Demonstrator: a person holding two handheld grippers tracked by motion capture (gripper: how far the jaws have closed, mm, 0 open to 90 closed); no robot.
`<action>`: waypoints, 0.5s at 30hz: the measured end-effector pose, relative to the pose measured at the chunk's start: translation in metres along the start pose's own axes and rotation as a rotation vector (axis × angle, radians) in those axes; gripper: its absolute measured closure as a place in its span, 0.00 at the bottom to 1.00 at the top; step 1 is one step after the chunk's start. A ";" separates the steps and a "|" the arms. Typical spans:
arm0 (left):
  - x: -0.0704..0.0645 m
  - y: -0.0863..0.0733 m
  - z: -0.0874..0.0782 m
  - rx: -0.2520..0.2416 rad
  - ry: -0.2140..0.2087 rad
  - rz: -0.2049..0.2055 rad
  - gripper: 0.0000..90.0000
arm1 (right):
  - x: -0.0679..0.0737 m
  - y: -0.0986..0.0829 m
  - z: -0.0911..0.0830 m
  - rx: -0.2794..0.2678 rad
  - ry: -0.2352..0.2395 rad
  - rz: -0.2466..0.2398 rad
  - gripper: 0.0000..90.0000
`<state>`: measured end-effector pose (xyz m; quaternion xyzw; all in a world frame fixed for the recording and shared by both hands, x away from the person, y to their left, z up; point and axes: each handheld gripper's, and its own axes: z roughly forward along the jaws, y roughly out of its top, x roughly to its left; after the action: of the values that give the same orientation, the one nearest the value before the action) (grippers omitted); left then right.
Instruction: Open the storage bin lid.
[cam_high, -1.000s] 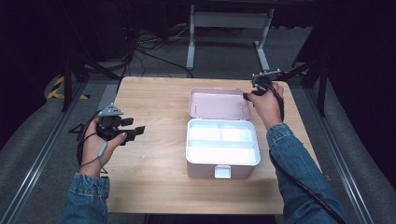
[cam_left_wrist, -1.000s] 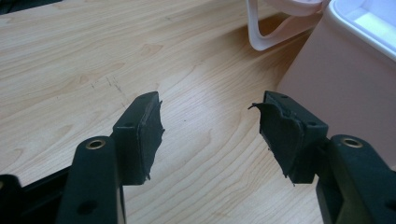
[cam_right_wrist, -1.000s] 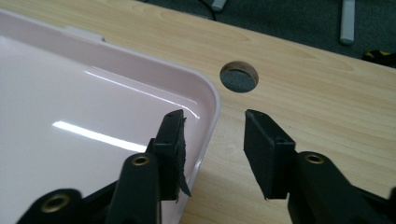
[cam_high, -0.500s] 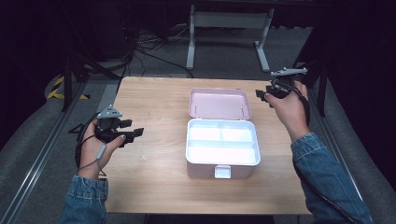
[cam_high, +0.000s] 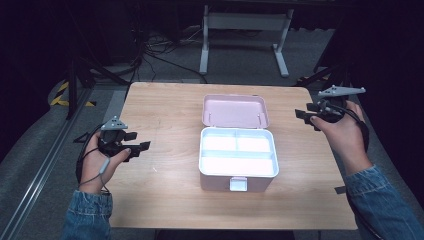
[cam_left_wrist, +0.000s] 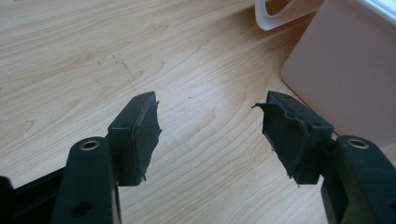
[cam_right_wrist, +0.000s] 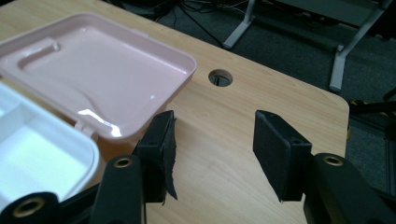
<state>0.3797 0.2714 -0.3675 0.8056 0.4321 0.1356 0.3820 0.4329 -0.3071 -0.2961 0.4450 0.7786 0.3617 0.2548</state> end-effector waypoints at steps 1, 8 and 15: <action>0.001 -0.001 -0.001 0.006 0.001 0.002 0.41 | 0.000 -0.003 -0.003 0.004 0.002 -0.013 0.55; 0.005 -0.005 -0.002 0.011 -0.001 0.006 0.39 | -0.005 -0.028 -0.021 0.042 0.034 -0.036 0.54; 0.002 -0.005 0.001 0.031 -0.013 0.013 0.39 | -0.008 -0.057 -0.031 0.080 0.092 -0.071 0.50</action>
<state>0.3785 0.2741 -0.3722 0.8151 0.4264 0.1264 0.3712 0.3859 -0.3443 -0.3219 0.4099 0.8186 0.3411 0.2134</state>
